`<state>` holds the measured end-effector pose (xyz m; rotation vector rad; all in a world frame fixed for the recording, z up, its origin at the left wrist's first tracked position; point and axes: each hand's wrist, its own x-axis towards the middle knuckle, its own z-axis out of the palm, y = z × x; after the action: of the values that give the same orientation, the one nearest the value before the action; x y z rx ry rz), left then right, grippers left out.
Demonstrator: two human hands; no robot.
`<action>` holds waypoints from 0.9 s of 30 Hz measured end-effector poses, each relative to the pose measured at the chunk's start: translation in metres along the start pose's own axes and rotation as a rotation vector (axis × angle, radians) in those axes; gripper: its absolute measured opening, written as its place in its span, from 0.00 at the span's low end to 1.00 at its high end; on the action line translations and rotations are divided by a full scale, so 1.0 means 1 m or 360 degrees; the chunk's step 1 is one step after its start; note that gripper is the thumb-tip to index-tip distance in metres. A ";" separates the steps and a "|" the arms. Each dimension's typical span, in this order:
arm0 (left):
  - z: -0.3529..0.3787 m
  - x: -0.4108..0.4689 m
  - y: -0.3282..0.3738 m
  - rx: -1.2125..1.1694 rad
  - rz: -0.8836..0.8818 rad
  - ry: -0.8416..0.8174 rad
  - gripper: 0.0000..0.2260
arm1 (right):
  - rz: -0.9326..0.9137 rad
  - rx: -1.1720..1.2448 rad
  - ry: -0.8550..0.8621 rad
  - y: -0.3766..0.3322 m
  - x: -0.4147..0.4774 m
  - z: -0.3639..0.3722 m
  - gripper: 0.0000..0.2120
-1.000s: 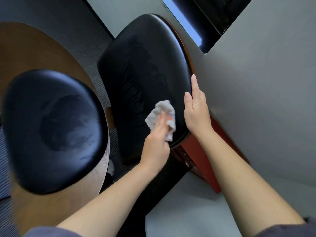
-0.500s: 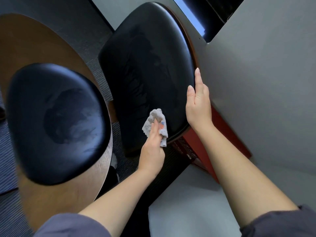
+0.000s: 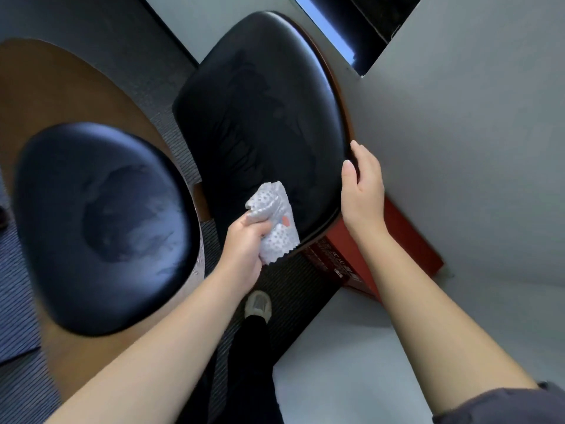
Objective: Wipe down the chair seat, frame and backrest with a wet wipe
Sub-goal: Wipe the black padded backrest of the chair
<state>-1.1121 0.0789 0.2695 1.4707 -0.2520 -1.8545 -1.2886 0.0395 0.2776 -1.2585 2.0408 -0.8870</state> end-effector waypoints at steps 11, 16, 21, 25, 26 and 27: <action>-0.018 0.005 0.047 0.0214 0.0062 -0.0591 0.22 | 0.0644 0.0913 -0.0666 -0.039 -0.064 -0.017 0.16; -0.019 0.027 0.044 0.1455 0.0563 -0.0290 0.11 | 0.0476 0.0402 0.0027 -0.040 -0.078 -0.017 0.12; -0.003 0.059 0.068 0.2375 0.1468 -0.0802 0.29 | -0.0170 0.0180 0.0544 -0.031 -0.091 -0.012 0.17; 0.013 0.080 0.078 0.3061 0.1695 -0.1098 0.39 | -0.0488 -0.0228 0.0524 0.020 -0.100 0.039 0.27; 0.013 0.085 0.078 0.3162 0.1678 -0.1138 0.41 | -0.0430 -0.0268 0.0495 0.033 -0.104 0.059 0.29; 0.011 0.090 0.077 0.3211 0.1676 -0.1177 0.42 | -0.0404 -0.0295 0.0486 0.045 -0.108 0.078 0.30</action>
<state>-1.0951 -0.0373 0.2485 0.8193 -3.0609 -0.6481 -1.2117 0.1347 0.2084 -1.5927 2.2756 -1.0816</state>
